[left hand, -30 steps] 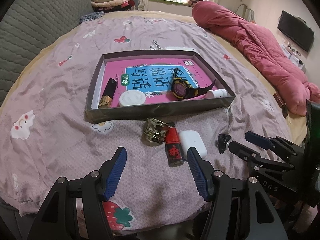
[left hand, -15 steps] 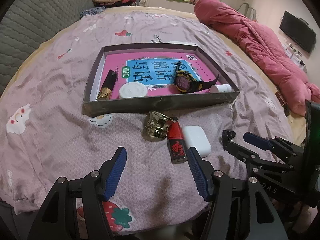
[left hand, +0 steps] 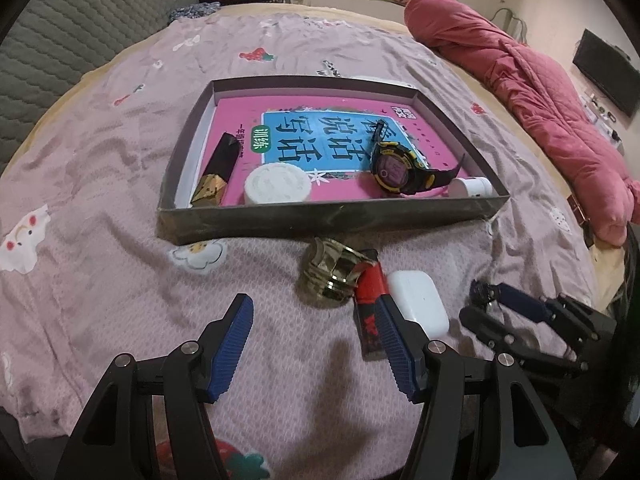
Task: Organize rigid objects
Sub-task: 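Close left gripper on gold metal cup while right gripper grasps black pearl earring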
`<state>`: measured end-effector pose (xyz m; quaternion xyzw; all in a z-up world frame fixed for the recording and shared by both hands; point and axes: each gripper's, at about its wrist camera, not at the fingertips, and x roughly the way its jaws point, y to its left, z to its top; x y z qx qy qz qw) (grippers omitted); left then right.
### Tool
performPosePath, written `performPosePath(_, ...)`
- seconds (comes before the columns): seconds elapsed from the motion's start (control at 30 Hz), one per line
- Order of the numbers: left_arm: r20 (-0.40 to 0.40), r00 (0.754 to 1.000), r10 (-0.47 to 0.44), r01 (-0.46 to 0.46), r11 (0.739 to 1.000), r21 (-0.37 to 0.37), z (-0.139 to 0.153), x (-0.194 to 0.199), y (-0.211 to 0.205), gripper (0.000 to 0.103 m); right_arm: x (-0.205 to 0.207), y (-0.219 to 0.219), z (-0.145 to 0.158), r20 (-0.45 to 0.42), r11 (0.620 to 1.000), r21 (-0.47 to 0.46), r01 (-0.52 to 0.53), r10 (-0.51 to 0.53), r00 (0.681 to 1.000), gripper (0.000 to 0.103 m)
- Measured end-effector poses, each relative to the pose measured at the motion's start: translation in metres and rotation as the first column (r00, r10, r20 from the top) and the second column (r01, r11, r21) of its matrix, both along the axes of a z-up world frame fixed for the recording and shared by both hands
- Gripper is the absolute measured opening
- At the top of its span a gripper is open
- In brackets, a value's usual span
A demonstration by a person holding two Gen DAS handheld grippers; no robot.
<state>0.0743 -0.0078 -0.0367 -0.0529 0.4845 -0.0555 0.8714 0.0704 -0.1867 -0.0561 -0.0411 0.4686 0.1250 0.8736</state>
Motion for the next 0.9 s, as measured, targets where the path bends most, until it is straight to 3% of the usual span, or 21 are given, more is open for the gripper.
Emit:
performPosePath(0.2, -0.015, 1.000, -0.011, 0.011, 1.000, 0.007, -0.012, 0.015, -0.007, 0.065, 0.003, 0.003, -0.007, -0.005, 1.000, -0.026, -0.003, 0.003, 1.000, 0.029)
performPosePath(0.73, -0.020, 1.000, -0.016, 0.017, 1.000, 0.025, -0.026, 0.041, -0.015, 0.064, 0.010, -0.013, -0.006, -0.010, 0.998, 0.066, 0.022, -0.022, 1.000, 0.022)
performPosePath(0.8, -0.018, 1.000, -0.019, 0.019, 1.000, 0.015, -0.026, 0.042, -0.015, 0.059, 0.009, -0.012, -0.006, -0.001, 0.998, 0.064, 0.014, -0.013, 1.000, 0.022)
performPosePath(0.9, -0.010, 1.000, -0.026, 0.026, 1.000, 0.008, -0.026, 0.045, -0.016, 0.042, 0.008, -0.012, -0.005, 0.008, 0.998, 0.057, 0.001, -0.002, 1.000, 0.022)
